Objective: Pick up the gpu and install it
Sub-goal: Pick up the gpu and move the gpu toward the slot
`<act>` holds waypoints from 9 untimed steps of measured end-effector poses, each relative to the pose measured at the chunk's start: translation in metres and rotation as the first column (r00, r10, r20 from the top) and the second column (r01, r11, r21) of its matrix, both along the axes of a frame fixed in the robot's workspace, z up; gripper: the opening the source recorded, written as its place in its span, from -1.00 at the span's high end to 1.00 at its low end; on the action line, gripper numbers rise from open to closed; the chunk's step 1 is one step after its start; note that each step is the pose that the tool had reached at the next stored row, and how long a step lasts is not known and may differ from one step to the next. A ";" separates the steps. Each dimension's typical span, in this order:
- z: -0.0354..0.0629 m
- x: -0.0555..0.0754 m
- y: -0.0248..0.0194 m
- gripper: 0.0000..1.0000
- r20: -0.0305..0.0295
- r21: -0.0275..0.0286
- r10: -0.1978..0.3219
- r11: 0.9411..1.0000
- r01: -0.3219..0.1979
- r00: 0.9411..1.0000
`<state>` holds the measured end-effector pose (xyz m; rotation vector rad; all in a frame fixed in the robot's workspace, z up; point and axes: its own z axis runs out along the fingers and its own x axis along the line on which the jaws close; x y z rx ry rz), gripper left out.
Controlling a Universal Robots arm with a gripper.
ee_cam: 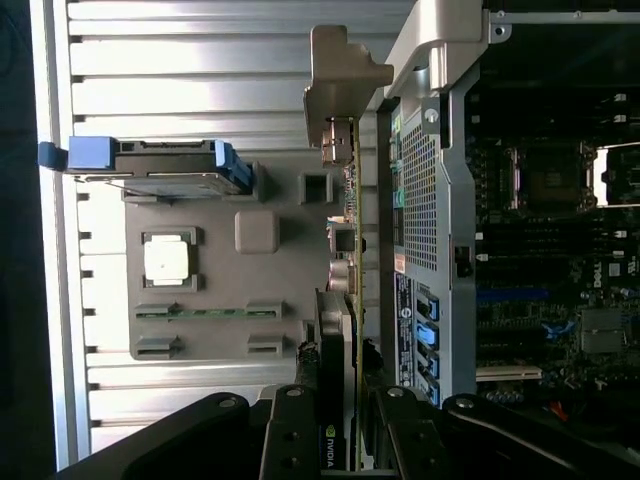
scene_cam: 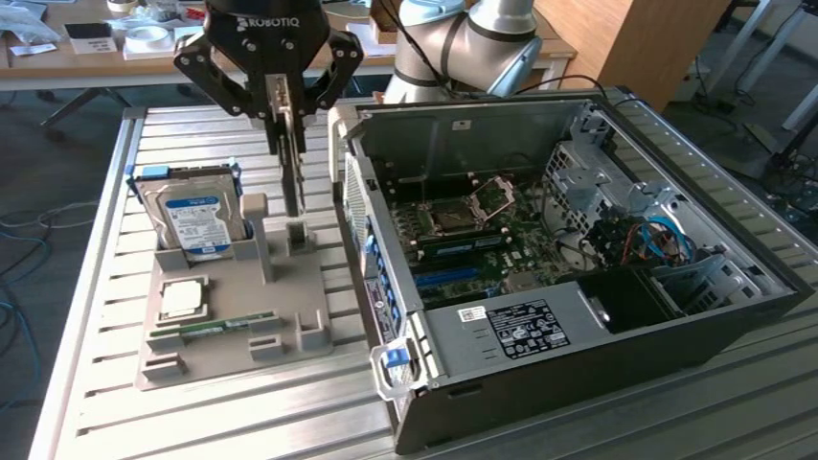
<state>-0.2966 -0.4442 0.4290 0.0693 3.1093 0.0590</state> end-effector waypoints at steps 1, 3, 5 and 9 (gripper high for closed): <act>0.0014 0.000 0.0000 0.46 0.000 0.000 0.000 1.000 0.000 1.000; 0.0038 0.000 0.0000 0.46 0.000 0.000 0.000 1.000 0.000 1.000; 0.0057 0.000 0.0000 0.46 0.000 0.000 0.000 1.000 0.000 1.000; 0.0061 0.000 0.0000 0.46 0.000 0.000 0.000 1.000 0.000 1.000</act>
